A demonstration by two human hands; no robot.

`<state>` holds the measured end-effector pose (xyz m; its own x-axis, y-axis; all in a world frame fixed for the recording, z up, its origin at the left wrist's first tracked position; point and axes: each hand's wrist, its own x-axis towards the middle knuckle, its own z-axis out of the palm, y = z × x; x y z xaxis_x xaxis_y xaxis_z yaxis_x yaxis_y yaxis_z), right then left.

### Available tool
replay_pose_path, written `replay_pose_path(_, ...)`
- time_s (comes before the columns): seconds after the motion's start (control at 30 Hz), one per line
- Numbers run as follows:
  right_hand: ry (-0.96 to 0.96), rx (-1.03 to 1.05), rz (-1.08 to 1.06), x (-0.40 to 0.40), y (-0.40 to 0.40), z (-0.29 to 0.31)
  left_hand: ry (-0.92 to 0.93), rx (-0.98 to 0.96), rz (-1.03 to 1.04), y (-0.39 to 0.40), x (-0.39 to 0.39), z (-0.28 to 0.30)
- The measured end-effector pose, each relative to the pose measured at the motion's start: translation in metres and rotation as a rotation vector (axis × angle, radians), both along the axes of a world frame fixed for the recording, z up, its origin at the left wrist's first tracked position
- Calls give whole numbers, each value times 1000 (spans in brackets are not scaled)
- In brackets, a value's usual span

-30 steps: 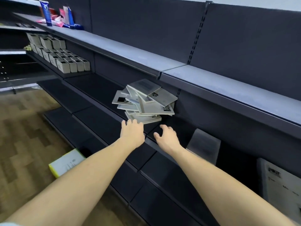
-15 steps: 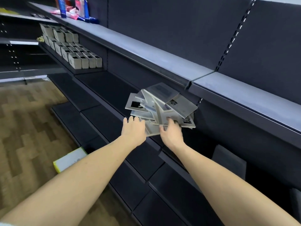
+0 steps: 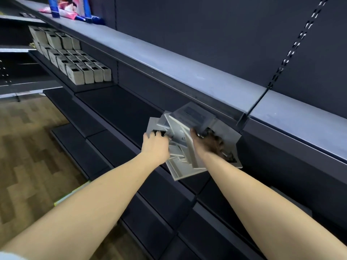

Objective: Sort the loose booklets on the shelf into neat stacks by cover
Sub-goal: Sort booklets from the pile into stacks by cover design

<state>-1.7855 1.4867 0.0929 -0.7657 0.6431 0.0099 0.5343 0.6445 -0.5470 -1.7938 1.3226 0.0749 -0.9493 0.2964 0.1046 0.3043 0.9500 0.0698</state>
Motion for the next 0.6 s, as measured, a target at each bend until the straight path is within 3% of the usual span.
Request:
replay_pose_path(0.23, -7, -101, -216, -43, -20, -3, -21, -4, -79, -16, -45, -4)
replay_pose_path(0.6, 21, 26, -341, -46, -39, -7, -16, -26, -287, -48, -79, -2)
